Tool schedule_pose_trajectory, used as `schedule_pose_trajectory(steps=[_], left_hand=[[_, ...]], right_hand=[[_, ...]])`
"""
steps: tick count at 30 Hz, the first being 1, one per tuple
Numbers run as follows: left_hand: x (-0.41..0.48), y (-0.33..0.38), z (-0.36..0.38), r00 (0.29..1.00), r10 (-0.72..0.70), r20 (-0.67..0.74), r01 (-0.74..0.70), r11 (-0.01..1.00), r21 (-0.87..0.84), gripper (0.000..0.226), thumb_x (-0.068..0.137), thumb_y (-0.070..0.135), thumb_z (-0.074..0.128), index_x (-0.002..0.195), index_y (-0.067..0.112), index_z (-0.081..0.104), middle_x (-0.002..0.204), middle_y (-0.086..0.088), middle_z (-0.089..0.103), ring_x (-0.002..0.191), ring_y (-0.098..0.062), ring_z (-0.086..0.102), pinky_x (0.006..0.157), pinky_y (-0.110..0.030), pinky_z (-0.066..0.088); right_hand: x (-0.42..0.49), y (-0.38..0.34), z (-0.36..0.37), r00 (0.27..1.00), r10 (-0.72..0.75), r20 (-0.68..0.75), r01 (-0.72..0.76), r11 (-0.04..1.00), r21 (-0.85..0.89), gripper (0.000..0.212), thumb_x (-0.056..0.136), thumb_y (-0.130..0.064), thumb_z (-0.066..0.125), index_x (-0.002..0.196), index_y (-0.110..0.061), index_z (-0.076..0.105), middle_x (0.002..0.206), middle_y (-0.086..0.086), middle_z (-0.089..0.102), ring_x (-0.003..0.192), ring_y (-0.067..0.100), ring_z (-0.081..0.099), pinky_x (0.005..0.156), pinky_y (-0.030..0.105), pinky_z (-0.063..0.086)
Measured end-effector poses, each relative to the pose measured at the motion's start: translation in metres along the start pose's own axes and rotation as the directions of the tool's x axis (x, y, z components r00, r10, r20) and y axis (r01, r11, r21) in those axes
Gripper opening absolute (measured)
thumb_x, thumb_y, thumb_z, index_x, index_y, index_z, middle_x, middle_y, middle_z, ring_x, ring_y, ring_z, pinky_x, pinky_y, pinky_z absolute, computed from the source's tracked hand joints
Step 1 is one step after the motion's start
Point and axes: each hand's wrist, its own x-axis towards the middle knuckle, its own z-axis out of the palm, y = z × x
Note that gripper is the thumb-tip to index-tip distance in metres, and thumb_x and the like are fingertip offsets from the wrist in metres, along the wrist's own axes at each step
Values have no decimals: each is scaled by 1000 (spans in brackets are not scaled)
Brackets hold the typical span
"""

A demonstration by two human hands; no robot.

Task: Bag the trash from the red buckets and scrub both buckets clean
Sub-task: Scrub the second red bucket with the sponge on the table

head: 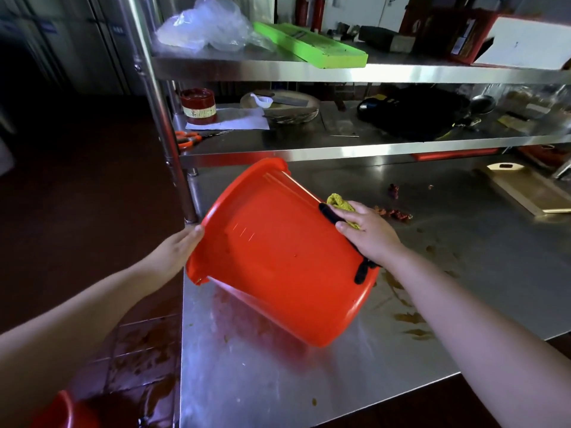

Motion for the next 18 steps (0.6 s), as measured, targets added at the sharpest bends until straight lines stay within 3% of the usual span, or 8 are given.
schedule_pose_trajectory(steps=[4,9,11,13,16,18], left_hand=[[15,8,13,991,4,-134,1,999,36,35,99,40,32,102,17,58,91,-2,62,90,-20,58,79,-32,44],[41,31,18,983,34,-178,22,951,307,51,98,50,25,115,15,57,103,-7,60,97,-28,57,90,-41,45],[45,36,21,983,42,-179,19,944,328,49,97,52,23,106,17,56,100,-7,60,94,-27,57,88,-41,46],[46,37,25,979,86,-186,-20,943,331,49,97,52,23,88,16,55,87,-7,63,82,-27,59,81,-40,48],[40,36,29,959,171,-224,-86,934,346,51,98,46,26,67,15,51,60,-5,52,60,-27,53,62,-38,45],[34,35,29,951,195,-241,-113,942,316,50,99,42,28,64,13,50,56,-6,46,54,-25,48,56,-38,42]], right_hand=[[7,5,3,998,26,-62,-28,999,-32,37,98,-43,42,134,-50,43,150,-13,33,136,14,33,100,34,39],[-9,3,5,985,90,-149,-99,994,-54,37,97,-43,41,134,-46,46,149,-9,36,138,17,31,105,39,37],[-34,-3,12,975,-5,-223,-32,986,-161,37,97,-42,42,133,-44,47,149,-5,38,140,18,27,108,44,32],[-65,-8,23,944,-154,-293,58,948,-312,39,93,-42,44,131,-41,51,144,-1,46,138,23,32,100,48,36],[-103,-5,48,877,-390,-280,236,858,-456,37,87,-38,54,123,-38,60,138,2,53,133,30,38,93,47,37],[-113,-2,49,814,-533,-231,381,789,-481,33,88,-37,55,120,-37,64,135,2,55,131,31,41,96,45,35]])
